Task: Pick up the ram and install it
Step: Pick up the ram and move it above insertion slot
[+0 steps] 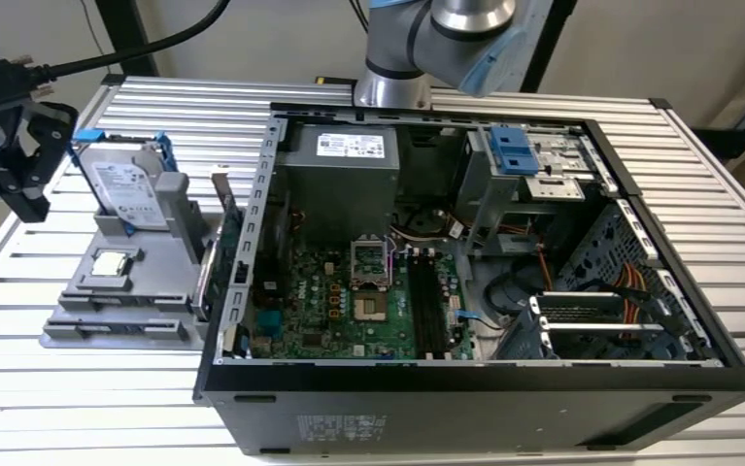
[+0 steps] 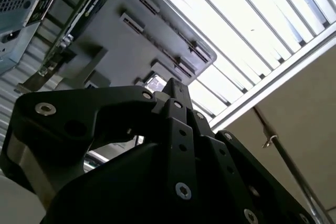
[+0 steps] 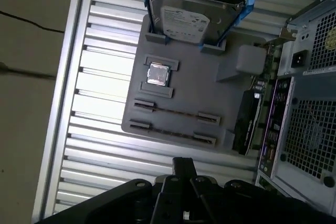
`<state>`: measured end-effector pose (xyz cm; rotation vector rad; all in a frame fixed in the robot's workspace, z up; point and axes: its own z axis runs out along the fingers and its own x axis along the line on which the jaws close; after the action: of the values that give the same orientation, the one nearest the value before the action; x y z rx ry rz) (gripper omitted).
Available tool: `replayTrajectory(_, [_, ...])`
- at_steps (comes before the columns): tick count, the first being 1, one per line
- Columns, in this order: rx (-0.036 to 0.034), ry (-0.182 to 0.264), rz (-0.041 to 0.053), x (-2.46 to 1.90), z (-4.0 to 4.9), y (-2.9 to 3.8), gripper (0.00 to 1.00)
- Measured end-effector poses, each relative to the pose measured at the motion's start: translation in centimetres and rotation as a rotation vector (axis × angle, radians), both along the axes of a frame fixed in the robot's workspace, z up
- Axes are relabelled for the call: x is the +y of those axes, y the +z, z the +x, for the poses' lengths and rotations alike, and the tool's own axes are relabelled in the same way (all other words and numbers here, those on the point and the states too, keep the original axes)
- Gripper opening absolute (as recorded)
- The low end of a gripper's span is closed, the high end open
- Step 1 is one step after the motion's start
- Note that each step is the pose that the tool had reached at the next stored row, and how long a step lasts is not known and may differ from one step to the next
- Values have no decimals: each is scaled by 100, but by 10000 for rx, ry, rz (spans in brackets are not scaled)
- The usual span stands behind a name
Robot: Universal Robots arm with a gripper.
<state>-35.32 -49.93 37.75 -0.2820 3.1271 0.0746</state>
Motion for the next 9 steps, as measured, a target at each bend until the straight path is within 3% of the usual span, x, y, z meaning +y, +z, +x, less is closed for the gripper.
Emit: replayTrajectory(9, [-1, 226, 0, 0, 1, 0, 0])
